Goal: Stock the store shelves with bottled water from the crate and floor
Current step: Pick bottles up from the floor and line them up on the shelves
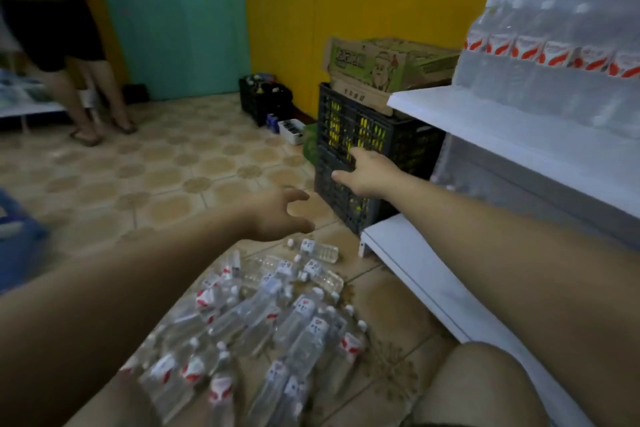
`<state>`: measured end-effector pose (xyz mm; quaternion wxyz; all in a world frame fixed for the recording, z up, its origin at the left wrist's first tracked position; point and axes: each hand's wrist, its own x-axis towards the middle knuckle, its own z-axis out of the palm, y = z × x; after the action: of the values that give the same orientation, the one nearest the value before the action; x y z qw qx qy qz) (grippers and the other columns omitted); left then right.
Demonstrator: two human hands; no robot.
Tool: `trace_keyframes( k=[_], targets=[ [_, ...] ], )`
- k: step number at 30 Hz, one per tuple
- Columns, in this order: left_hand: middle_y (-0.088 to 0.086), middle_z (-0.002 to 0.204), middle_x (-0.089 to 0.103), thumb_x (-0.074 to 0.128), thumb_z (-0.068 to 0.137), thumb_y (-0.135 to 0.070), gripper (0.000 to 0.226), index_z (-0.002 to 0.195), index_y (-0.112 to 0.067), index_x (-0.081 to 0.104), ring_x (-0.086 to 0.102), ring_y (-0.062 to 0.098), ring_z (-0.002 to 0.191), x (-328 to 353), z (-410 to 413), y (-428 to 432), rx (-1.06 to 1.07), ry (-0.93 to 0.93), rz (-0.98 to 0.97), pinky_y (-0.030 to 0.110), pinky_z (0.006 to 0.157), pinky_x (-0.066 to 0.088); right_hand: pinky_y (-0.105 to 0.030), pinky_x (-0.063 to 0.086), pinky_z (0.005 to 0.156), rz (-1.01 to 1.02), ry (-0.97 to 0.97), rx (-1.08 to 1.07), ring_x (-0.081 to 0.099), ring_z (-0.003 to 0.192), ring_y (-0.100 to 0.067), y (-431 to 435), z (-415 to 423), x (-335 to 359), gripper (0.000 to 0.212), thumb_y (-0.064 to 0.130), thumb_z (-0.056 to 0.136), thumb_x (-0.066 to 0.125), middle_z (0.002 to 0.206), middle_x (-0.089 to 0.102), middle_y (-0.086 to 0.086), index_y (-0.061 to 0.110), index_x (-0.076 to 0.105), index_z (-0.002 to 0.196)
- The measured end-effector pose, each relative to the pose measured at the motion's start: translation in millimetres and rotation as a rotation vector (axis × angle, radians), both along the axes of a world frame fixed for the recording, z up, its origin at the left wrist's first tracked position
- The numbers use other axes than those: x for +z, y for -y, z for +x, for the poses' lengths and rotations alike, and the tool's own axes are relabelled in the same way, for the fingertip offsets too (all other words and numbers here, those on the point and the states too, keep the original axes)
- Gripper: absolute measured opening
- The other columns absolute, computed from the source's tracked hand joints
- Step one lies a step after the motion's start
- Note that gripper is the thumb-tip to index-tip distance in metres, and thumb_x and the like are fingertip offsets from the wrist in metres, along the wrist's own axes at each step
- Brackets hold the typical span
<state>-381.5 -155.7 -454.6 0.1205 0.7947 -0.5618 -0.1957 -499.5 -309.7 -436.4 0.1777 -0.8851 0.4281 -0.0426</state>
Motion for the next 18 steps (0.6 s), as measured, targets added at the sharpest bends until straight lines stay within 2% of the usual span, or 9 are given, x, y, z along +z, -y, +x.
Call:
trace_keyframes(
  k=[3,6,13,15,18],
  targets=[
    [-0.002,0.156,0.027,0.06,0.087,-0.05,0.069,0.147,-0.027,0.034,0.032,0.021,0.139,-24.4,17.7,-49.3,0.122,-0.007,0.05,0.035,0.111,0.029,-0.037,0.04,0.104,0.014,-0.013,0.09,0.038,0.137,-0.032,-32.1,28.1,-24.8,0.077,0.053,0.095,0.05,0.157,0.028,-0.011,0.017,0.017,0.155],
    [0.0,0.156,0.027,0.06,0.088,-0.05,0.069,0.147,-0.025,0.034,0.03,0.021,0.14,-56.4,27.2,-84.9,0.225,-0.041,0.098,0.033,0.11,0.027,-0.037,0.037,0.109,0.057,-0.032,0.169,0.035,0.14,-0.031,-55.8,48.5,-54.9,0.078,0.055,0.094,0.051,0.158,0.028,-0.008,0.019,0.019,0.155],
    [0.001,0.156,0.028,0.06,0.087,-0.049,0.072,0.148,-0.024,0.032,0.03,0.02,0.141,-136.5,45.8,-119.2,0.34,-0.191,0.243,0.036,0.113,0.028,-0.039,0.038,0.109,0.245,-0.129,0.244,0.035,0.139,-0.031,-69.3,76.6,-147.6,0.077,0.053,0.093,0.053,0.159,0.026,-0.008,0.02,0.02,0.155],
    [0.0,0.156,0.029,0.06,0.087,-0.05,0.071,0.148,-0.025,0.033,0.031,0.02,0.14,-157.8,52.6,-115.7,0.351,-0.232,0.264,0.036,0.113,0.029,-0.036,0.041,0.099,0.302,-0.169,0.203,0.041,0.135,-0.031,-61.2,78.8,-177.5,0.077,0.053,0.093,0.053,0.156,0.031,-0.008,0.022,0.019,0.155],
    [0.002,0.155,0.031,0.059,0.088,-0.046,0.067,0.147,-0.026,0.034,0.034,0.022,0.138,-191.1,58.5,-101.4,0.35,-0.294,0.307,0.036,0.11,0.03,-0.031,0.043,0.074,0.397,-0.223,0.167,0.057,0.104,-0.025,-47.1,75.0,-221.8,0.074,0.053,0.095,0.05,0.129,0.053,-0.008,0.019,0.021,0.154]
  ],
)
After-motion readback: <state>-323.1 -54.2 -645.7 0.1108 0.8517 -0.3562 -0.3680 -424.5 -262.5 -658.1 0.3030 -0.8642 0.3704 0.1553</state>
